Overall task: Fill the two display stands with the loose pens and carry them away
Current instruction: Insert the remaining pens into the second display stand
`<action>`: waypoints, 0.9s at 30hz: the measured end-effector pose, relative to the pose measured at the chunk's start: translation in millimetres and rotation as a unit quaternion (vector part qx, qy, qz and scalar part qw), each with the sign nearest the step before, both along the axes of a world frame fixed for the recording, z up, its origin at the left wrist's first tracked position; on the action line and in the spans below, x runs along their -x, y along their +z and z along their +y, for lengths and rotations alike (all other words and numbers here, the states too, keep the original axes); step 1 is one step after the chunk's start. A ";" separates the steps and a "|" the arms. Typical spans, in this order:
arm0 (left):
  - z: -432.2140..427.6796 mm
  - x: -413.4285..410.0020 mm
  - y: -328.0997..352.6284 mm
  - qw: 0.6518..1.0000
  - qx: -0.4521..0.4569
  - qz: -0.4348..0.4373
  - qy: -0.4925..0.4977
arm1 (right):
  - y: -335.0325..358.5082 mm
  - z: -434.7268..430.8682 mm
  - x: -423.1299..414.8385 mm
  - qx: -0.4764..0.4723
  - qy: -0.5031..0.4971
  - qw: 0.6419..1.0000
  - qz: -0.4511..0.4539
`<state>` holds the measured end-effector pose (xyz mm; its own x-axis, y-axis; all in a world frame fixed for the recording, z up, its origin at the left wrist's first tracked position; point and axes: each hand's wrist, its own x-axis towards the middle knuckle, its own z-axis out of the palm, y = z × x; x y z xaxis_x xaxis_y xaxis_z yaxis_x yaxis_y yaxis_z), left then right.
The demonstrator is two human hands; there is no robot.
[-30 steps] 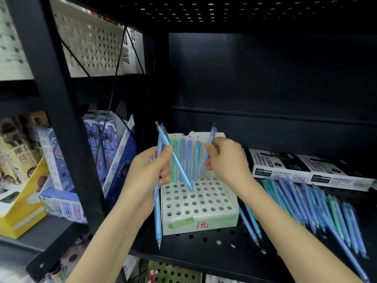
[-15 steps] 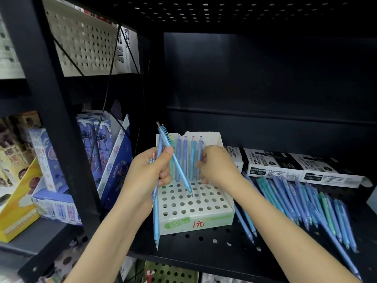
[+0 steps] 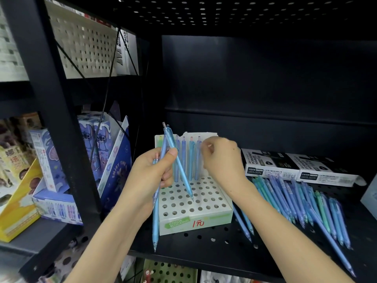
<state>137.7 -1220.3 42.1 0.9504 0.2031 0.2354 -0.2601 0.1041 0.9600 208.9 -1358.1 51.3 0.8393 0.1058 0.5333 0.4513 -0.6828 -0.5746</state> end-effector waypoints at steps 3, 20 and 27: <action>-4.0 1.8 1.4 0.999 -0.041 -0.011 -0.006 | 20.4 -1.8 25.7 -0.078 0.041 0.994 -0.070; -8.2 7.6 7.0 0.993 0.107 0.017 -0.044 | 18.3 -22.7 4.5 -0.226 -0.037 0.972 -0.061; -3.8 11.6 5.3 0.997 0.064 0.007 -0.050 | 4.1 -14.3 -6.8 -0.190 -0.046 0.978 -0.073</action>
<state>126.2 -1224.1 47.4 0.9705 0.1354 0.1995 -0.2283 0.2504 0.9408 215.7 -1372.4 55.5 0.7475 -0.1951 0.6350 0.4946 -0.4746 -0.7281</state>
